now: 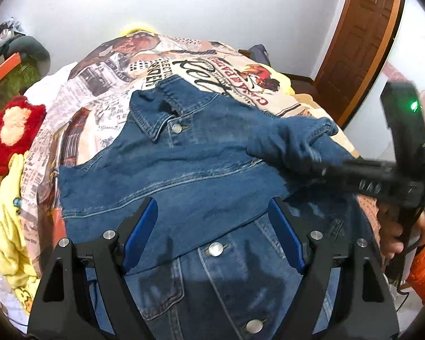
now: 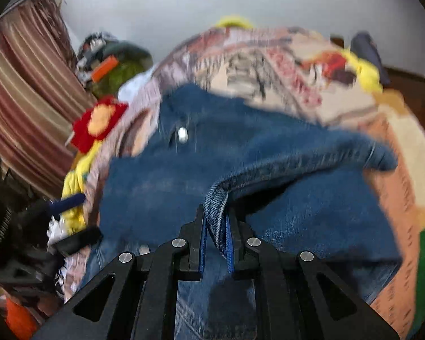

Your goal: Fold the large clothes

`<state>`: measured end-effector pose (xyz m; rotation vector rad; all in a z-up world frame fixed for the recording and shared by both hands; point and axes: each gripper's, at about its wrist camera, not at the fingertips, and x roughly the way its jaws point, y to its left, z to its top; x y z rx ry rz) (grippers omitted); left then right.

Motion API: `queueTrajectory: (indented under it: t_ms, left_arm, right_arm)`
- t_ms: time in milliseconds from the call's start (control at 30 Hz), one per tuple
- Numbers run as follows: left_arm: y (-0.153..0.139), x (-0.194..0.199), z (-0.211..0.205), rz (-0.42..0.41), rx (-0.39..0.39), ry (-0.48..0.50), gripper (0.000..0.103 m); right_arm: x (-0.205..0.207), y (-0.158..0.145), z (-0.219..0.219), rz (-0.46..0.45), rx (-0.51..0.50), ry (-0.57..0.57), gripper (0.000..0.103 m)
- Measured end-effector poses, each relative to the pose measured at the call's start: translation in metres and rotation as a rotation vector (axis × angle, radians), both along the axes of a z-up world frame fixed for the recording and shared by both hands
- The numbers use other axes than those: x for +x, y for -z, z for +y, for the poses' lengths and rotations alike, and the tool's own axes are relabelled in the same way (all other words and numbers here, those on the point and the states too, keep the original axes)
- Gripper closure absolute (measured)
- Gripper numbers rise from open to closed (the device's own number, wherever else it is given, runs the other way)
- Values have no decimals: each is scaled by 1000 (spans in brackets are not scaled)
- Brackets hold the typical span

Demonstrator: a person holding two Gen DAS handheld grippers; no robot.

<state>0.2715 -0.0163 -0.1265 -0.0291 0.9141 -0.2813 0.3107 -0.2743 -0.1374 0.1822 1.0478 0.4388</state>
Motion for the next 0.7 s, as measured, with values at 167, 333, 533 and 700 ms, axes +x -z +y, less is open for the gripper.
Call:
queueTrajectory:
  t_ms: [167, 333, 533, 700]
  left_arm:
    - [7, -2, -1, 25, 1, 3, 23]
    - [8, 3, -17, 33, -3, 36, 23]
    - [-3, 15, -58, 21, -5, 112, 23]
    - [-8, 31, -107, 10, 22, 203, 23]
  right_arm:
    - [-16, 20, -3, 40, -114, -44, 93]
    - [-30, 14, -19, 63, -158, -65, 93]
    - [-39, 0, -61, 88, -115, 6, 93]
    - [-43, -21, -107, 24, -126, 114, 93]
